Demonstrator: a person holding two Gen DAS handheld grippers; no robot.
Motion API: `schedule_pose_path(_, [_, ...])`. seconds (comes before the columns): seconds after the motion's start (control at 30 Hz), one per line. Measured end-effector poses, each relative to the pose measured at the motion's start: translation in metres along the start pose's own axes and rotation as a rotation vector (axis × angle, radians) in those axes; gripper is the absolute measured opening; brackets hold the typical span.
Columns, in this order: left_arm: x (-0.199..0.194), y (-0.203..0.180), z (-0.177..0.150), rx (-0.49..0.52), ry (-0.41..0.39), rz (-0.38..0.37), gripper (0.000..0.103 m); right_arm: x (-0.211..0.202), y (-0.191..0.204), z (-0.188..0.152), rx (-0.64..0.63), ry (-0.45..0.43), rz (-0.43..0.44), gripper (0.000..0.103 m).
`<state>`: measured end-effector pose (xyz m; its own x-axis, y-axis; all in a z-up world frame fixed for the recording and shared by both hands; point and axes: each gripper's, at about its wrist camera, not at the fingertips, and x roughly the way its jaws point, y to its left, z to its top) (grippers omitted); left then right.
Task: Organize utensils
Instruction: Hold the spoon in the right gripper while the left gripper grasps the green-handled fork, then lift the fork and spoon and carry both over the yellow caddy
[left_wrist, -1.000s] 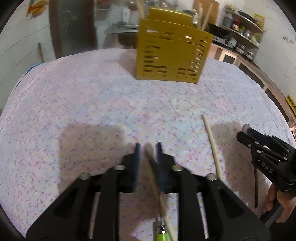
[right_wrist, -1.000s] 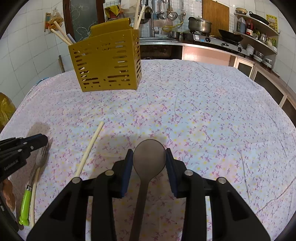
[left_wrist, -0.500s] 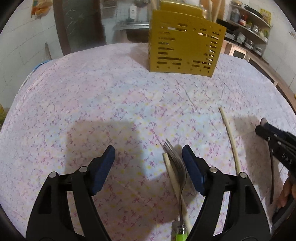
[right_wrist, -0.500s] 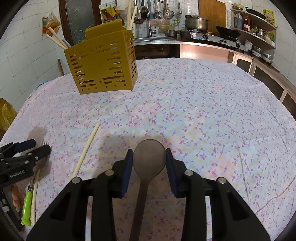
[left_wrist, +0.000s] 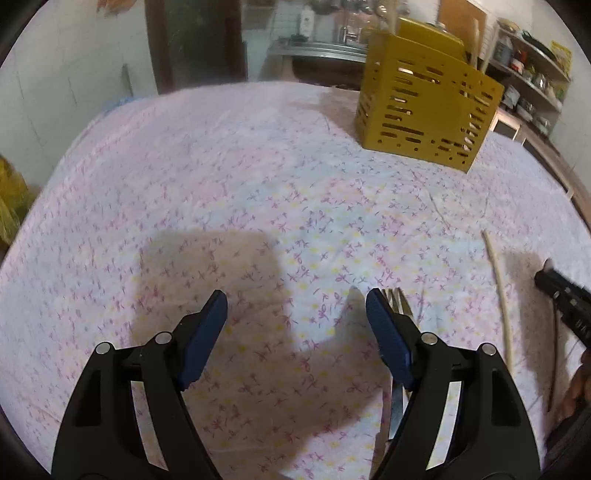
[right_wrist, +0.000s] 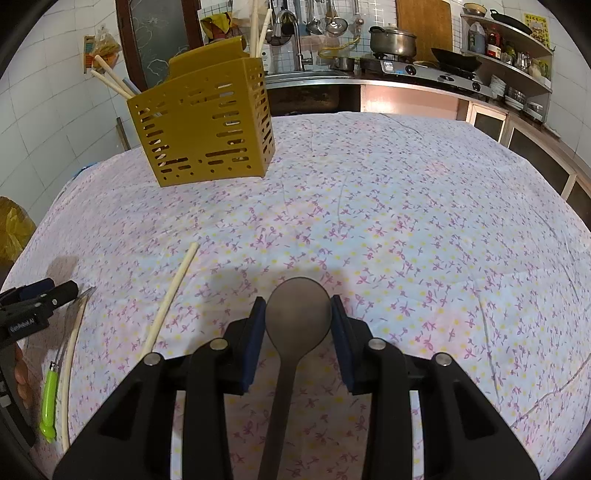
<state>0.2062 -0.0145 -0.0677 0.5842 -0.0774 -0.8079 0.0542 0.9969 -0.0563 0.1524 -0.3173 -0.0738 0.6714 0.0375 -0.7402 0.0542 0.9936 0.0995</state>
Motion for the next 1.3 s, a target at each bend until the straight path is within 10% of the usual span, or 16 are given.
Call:
schedule_pose_path(0.37, [-0.001, -0.043, -0.014, 0.094, 0.064, -0.030, 0.075, -0.003, 0.003, -0.001, -0.013, -0.010, -0.005, 0.035])
schedule_pose_path(0.73, [-0.002, -0.048, -0.005, 0.115, 0.092, -0.085, 0.022, -0.005, 0.014, -0.003, -0.061, -0.015, -0.024, 0.035])
schedule_pose_path(0.87, [-0.001, -0.052, -0.004, 0.124, 0.091, -0.073, 0.022, -0.010, 0.018, -0.003, -0.072, -0.033, -0.037, 0.035])
schedule_pose_path(1.3, [-0.067, -0.026, 0.012, 0.045, -0.188, -0.063, 0.021, -0.051, 0.022, 0.012, -0.043, -0.230, -0.032, 0.035])
